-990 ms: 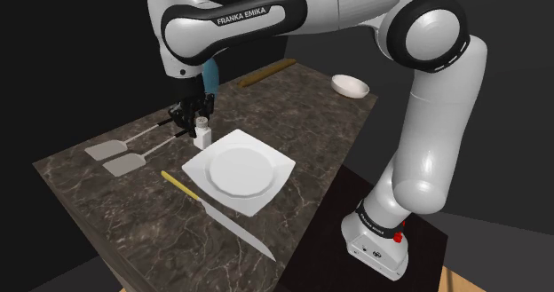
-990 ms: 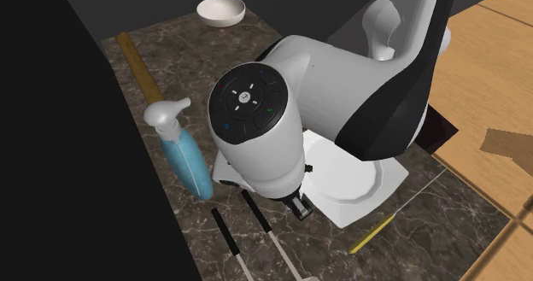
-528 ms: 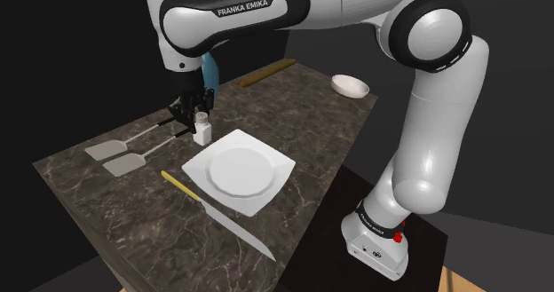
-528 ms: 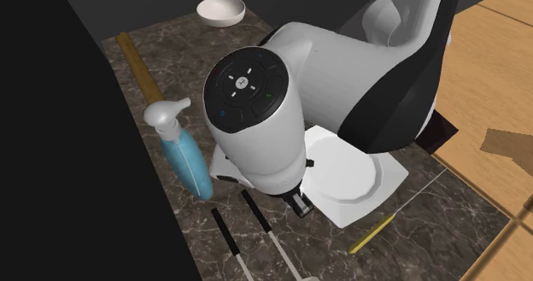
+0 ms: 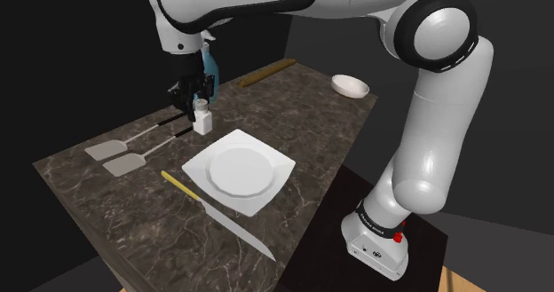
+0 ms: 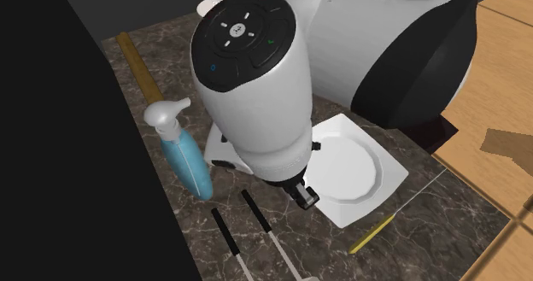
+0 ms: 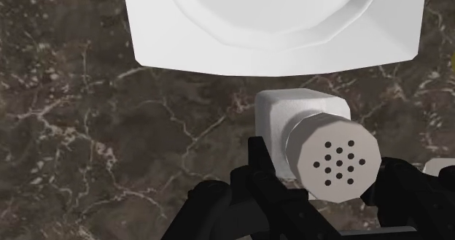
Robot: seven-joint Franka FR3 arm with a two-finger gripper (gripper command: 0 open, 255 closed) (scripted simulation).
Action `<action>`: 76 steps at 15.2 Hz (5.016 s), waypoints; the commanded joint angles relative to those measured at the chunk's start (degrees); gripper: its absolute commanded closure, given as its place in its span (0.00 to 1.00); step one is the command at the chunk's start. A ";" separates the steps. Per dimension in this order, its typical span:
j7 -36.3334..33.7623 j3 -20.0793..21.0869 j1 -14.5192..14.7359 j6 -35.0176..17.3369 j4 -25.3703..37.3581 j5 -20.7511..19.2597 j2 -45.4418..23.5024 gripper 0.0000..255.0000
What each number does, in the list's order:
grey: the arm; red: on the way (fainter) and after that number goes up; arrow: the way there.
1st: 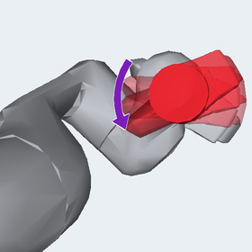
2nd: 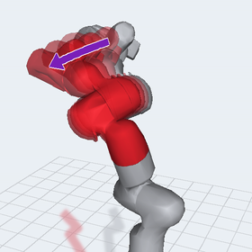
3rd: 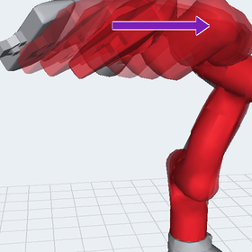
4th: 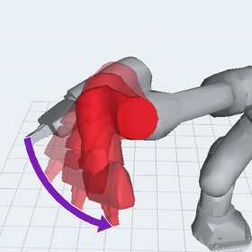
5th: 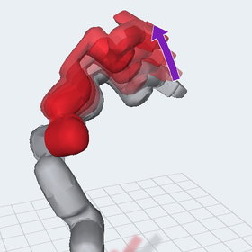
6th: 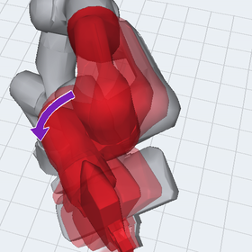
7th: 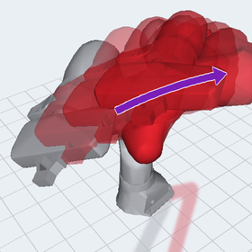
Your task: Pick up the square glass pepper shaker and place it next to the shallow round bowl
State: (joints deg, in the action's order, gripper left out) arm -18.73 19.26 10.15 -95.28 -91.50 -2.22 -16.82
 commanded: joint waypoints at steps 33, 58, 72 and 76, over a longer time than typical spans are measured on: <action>17.10 -6.66 -10.13 10.64 -7.74 2.35 18.89 1.00; 51.41 -26.80 -25.18 6.84 -18.21 -6.65 27.99 1.00; 61.36 -33.29 -29.85 0.06 -18.84 -8.68 23.47 1.00; 60.96 -33.40 -29.91 -2.96 -21.67 -8.73 23.24 1.00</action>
State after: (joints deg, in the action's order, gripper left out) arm 42.38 -14.16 -19.78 -97.56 -112.53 -10.95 6.45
